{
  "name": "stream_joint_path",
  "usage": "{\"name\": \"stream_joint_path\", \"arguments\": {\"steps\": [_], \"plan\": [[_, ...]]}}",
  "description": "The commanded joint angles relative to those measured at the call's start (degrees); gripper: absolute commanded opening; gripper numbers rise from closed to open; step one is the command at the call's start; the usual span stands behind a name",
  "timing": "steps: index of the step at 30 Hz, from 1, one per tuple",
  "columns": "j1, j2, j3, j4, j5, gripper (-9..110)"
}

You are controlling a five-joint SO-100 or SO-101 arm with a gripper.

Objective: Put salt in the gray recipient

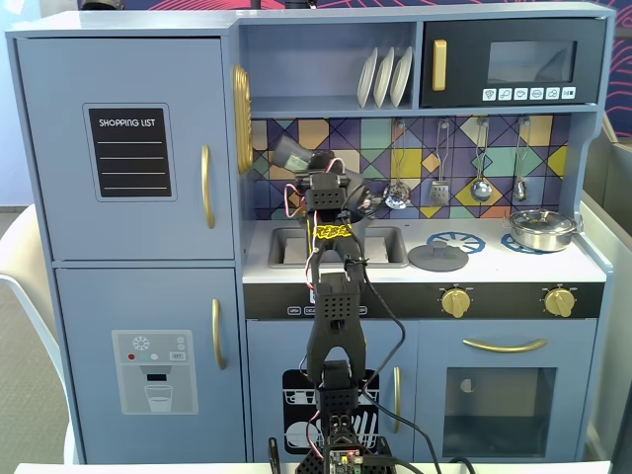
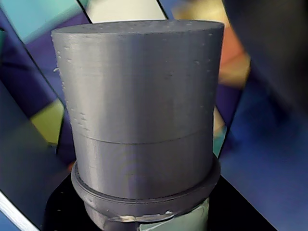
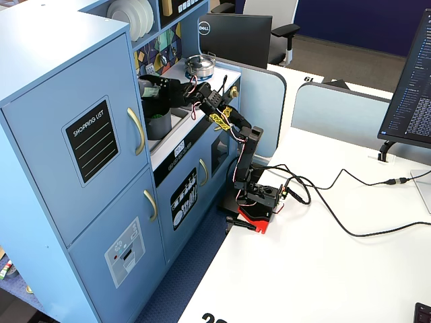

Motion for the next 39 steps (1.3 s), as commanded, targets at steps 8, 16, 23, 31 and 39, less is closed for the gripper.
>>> {"name": "stream_joint_path", "arguments": {"steps": [8, 16, 23, 31, 39], "plan": [[-1.32, -0.70, -4.57, -7.65, 8.88, 0], [0.26, -4.48, -12.30, 12.13, 15.56, 0], [-2.55, -1.58, -6.06, -1.67, 11.16, 0], [-3.25, -2.55, -7.38, -11.25, 4.66, 0], [-0.79, -5.71, -12.92, 9.23, 13.71, 0]]}}
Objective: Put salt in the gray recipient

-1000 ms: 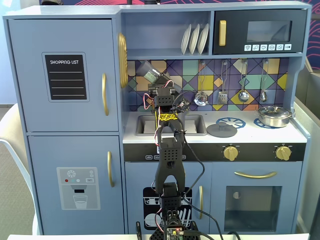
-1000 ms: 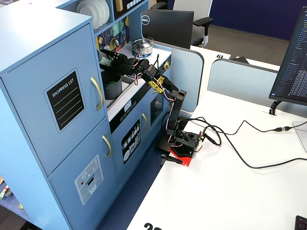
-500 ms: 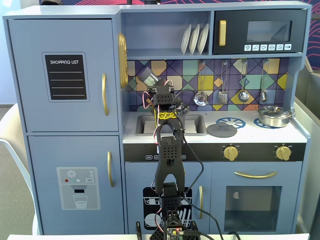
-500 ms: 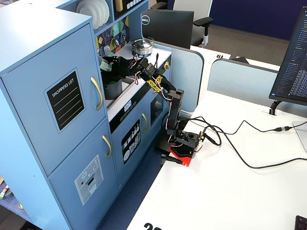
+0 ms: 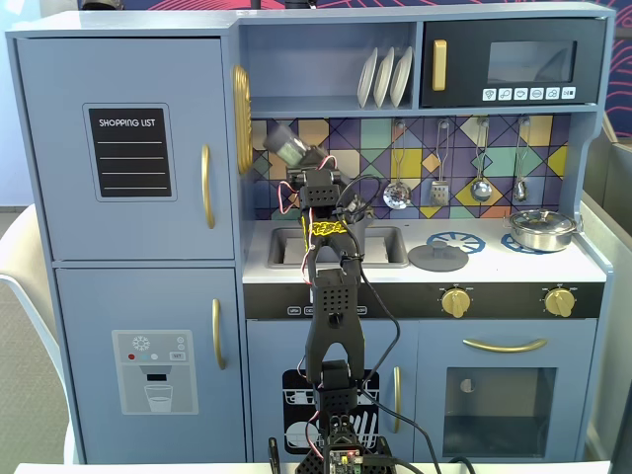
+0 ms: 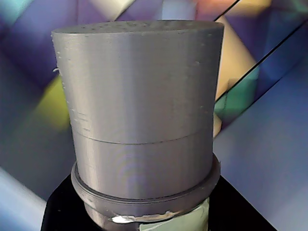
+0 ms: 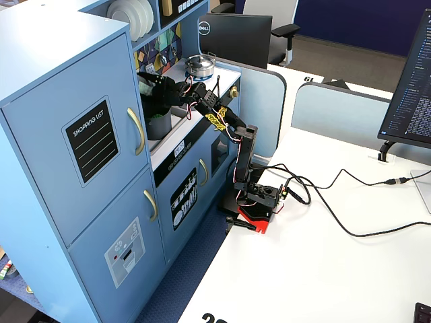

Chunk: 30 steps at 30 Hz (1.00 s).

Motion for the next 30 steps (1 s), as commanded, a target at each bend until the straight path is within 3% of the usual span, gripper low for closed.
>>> {"name": "stream_joint_path", "arguments": {"steps": [1, 6, 11, 14, 25, 30], "plan": [[1.23, 0.35, -4.83, 6.50, 2.99, 0], [0.44, 0.09, -4.31, 4.04, 2.64, 0], [-0.88, 2.81, 1.93, -13.45, -1.23, 0], [-1.05, 1.32, -0.44, -16.70, -2.02, 0], [3.08, -0.79, -3.96, 5.80, 3.78, 0], [2.64, -0.97, -3.96, 5.71, 4.48, 0]]}}
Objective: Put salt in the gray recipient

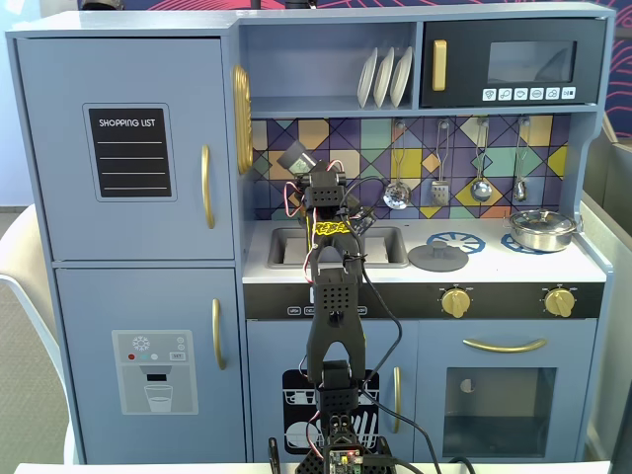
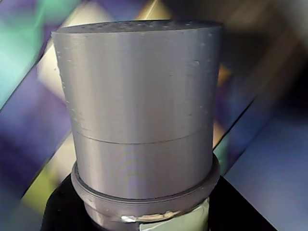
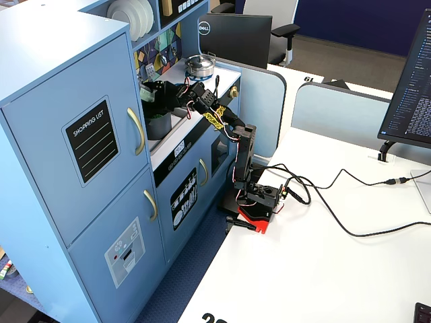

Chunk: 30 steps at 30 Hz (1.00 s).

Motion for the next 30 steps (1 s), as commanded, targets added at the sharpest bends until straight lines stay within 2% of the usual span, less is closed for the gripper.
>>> {"name": "stream_joint_path", "arguments": {"steps": [1, 7, 12, 18, 23, 27, 30], "plan": [[-0.35, 0.35, -4.66, -1.85, 0.79, 0], [-2.20, 0.53, -3.60, -17.67, -5.27, 0], [1.32, 0.53, -5.45, -14.06, -20.04, 0], [13.27, 5.54, 2.02, -10.90, -48.16, 0], [26.10, 5.54, 1.67, -15.29, -72.86, 0], [33.31, 7.03, 4.48, -19.25, -109.95, 0], [38.32, 8.09, 8.53, -23.73, -121.38, 0]]}}
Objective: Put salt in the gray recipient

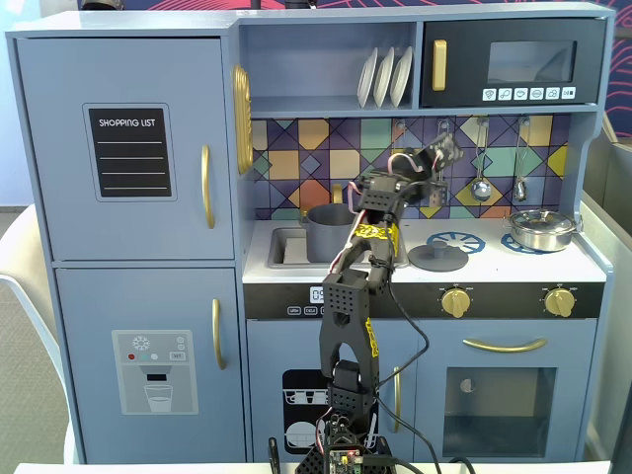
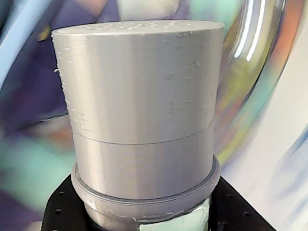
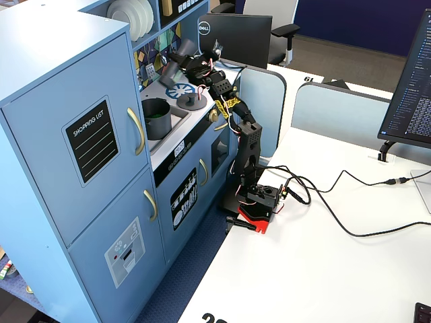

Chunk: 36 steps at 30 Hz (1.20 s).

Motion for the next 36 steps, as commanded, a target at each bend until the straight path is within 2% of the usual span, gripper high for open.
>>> {"name": "stream_joint_path", "arguments": {"steps": [1, 6, 9, 17, 22, 36], "plan": [[6.86, 6.06, 2.99, -6.15, -30.15, 0], [11.78, 7.56, 11.69, -14.59, -43.33, 0], [12.92, 9.23, 19.16, -23.03, -46.23, 0], [15.82, 5.62, 25.31, -32.78, -47.37, 0], [17.67, 2.02, 25.14, -37.35, -44.74, 0], [20.04, -4.39, 24.79, -41.92, -41.22, 0]]}}
